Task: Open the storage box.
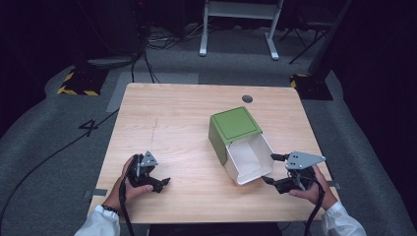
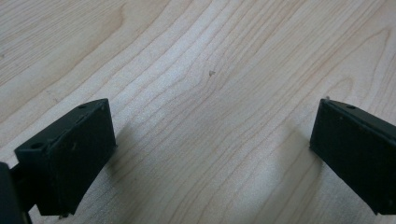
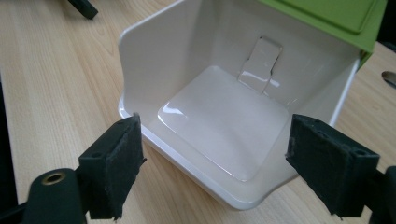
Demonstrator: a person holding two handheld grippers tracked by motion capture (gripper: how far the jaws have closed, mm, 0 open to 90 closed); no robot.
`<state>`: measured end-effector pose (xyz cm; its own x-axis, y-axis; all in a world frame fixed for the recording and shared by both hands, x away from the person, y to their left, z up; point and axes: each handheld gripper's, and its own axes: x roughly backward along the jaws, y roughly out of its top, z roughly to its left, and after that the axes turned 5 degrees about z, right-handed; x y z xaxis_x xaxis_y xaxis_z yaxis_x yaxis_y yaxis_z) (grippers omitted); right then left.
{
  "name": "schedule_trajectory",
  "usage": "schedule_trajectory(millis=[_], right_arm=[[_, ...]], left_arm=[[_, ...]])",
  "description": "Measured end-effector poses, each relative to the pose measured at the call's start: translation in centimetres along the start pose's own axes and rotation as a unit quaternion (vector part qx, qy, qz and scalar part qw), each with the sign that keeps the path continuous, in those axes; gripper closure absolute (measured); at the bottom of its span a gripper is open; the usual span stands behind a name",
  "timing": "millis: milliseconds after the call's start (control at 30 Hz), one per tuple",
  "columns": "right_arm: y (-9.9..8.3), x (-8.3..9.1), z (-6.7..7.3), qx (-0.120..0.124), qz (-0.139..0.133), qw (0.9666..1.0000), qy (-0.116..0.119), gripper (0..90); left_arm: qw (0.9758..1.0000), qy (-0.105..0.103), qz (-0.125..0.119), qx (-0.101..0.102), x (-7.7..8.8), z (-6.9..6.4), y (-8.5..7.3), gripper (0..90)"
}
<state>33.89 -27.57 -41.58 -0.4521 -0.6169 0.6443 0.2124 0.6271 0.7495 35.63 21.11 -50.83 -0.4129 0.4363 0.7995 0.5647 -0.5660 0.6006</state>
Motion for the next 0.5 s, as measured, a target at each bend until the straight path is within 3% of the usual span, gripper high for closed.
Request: schedule_trajectory(millis=[233,500], right_arm=[[-0.6,1.6,-0.7,-0.005,0.004,0.9997,-0.022,19.3],[-2.6,1.7,-2.3,-0.03,0.031,0.9979,-0.048,19.3]], left_arm=[[1.0,0.0,0.0,0.0,0.0,0.0,0.0,0.3],[1.0,0.0,0.0,0.0,0.0,0.0,0.0,0.3]])
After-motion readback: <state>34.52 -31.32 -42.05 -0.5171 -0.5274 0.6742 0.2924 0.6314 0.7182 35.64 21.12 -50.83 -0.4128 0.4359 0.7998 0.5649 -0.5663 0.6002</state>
